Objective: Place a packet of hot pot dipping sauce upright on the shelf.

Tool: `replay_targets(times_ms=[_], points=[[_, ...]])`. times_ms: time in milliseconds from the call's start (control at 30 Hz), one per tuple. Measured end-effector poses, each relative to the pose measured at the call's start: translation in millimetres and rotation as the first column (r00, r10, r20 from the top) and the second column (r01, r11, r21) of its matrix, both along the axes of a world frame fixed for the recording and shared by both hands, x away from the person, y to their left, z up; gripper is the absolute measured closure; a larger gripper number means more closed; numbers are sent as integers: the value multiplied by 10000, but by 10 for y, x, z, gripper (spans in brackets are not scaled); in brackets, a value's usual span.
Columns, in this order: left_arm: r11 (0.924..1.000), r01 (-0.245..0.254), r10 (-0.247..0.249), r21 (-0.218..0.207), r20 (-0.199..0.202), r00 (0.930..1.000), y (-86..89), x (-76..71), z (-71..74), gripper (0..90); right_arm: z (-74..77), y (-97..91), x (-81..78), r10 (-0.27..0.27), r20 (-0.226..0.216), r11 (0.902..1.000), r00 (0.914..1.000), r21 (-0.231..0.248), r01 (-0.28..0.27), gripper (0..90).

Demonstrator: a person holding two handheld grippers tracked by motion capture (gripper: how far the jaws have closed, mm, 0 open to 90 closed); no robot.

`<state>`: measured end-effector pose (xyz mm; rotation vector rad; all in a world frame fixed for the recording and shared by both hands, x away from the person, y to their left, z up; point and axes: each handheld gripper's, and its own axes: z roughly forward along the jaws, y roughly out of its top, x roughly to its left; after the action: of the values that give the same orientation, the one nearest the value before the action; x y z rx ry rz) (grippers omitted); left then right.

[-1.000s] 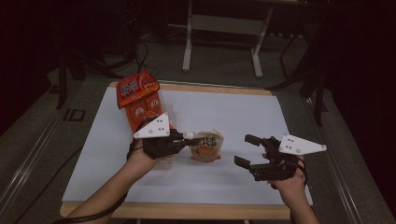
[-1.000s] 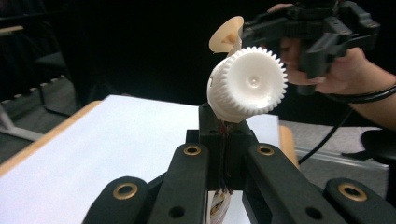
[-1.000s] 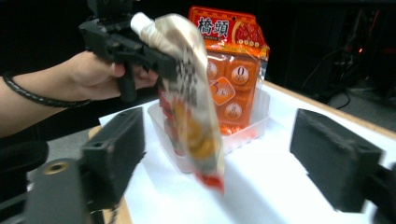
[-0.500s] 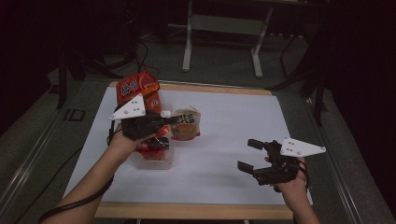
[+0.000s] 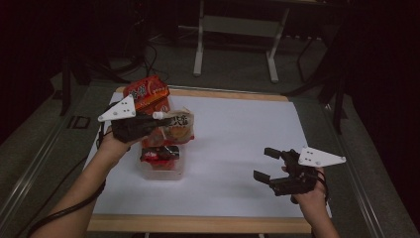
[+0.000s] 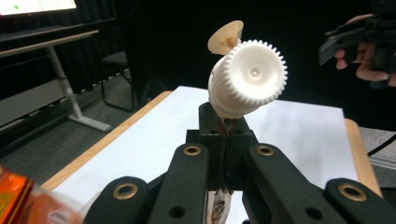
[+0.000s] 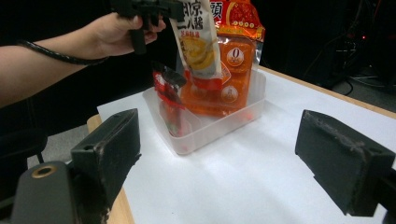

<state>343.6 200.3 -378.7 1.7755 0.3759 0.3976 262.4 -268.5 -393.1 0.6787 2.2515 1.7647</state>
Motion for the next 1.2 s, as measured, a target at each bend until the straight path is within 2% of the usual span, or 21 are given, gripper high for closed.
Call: replay_targets(times_ms=[133,200,400,600,900,1200], points=[[10000,-11,11,2,-189,9998,67,42,-56,894,-11,-9,6,-50,-51,10000,10000,5,50,139],[9999,3,2,151,-321,9995,120,66,-119,894,-17,-9,9,-44,-89,10000,10000,-22,44,139],[9992,198,-178,354,-536,9984,182,46,-225,894,-27,-18,17,-69,-104,10000,9999,-50,68,140],[9987,308,-277,410,-752,9968,197,4,-275,894,-30,-11,17,-41,-114,10000,9999,-91,40,140],[9946,832,-760,627,-1102,9910,179,-33,-369,894,-28,-14,18,-40,-137,10000,9999,-61,39,141],[9940,972,-904,493,-1254,9880,216,-82,-389,894,-31,-15,24,-9,-202,10000,9998,-35,8,141]])
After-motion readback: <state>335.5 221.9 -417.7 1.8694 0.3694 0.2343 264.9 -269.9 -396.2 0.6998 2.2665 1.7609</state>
